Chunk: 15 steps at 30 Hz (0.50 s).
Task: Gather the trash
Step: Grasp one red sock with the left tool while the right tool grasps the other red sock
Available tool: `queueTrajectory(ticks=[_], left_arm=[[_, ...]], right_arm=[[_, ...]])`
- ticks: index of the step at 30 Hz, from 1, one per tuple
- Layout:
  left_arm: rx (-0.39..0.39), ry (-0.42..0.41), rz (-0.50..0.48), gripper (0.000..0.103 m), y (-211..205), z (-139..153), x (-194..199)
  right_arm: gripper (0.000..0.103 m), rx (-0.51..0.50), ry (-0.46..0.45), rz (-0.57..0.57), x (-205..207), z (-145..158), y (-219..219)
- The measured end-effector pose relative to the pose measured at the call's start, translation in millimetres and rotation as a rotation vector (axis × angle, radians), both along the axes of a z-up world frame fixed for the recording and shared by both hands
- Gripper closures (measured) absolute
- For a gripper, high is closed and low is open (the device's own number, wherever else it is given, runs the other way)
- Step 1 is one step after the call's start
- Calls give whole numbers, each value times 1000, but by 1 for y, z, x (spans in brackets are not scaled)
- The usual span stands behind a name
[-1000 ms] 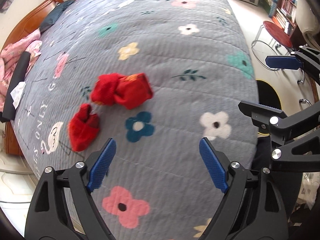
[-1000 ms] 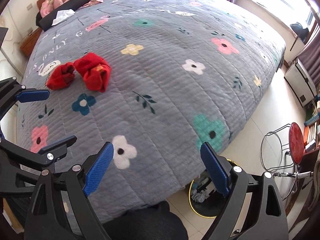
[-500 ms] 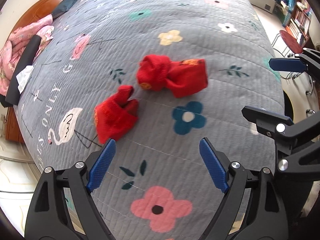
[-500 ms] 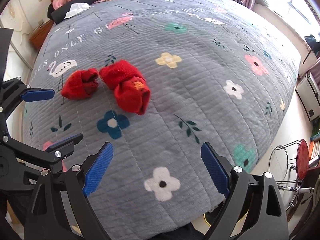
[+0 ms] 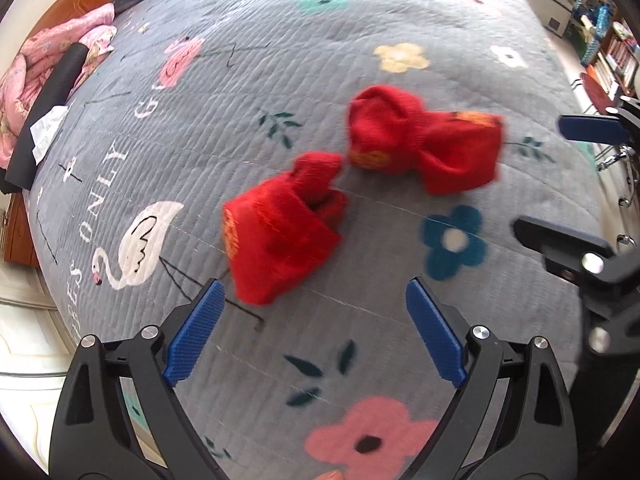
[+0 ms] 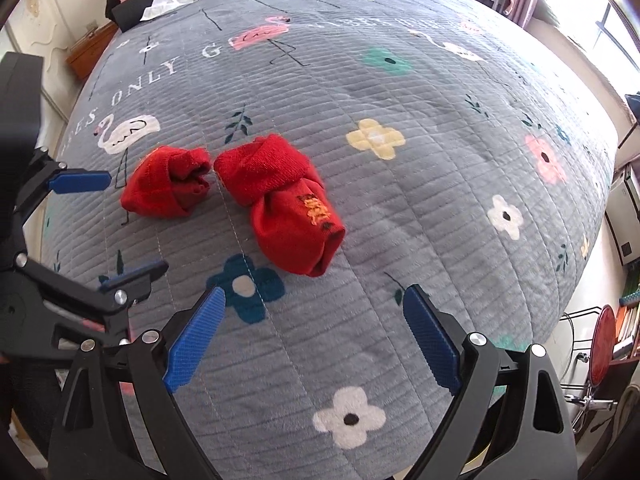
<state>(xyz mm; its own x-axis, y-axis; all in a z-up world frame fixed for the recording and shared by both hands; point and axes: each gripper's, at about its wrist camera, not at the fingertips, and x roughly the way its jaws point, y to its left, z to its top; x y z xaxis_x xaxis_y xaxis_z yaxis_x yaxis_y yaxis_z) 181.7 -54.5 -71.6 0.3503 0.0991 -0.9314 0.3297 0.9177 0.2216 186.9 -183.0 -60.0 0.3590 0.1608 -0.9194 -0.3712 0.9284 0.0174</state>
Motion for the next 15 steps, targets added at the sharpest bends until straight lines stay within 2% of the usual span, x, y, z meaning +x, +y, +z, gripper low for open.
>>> queueTrajectory(ticks=[5,6,8,10,12,15], left_arm=[[21,60,-12,11,10,-27,31],[17,67,-13,7,11,-34,38],[-25,48,-20,6,12,-35,45],[-74,46,-13,23,14,-33,45],[-92,32,-27,50,10,-28,40],[-79,20,-21,56,6,-24,34]], right_arm=[[16,-1,25,36,20,-11,10],[16,-2,29,43,25,-13,12],[16,-3,39,52,34,-19,17],[16,3,51,58,42,-25,20],[16,13,58,63,48,-30,21],[16,23,70,83,56,-36,24]])
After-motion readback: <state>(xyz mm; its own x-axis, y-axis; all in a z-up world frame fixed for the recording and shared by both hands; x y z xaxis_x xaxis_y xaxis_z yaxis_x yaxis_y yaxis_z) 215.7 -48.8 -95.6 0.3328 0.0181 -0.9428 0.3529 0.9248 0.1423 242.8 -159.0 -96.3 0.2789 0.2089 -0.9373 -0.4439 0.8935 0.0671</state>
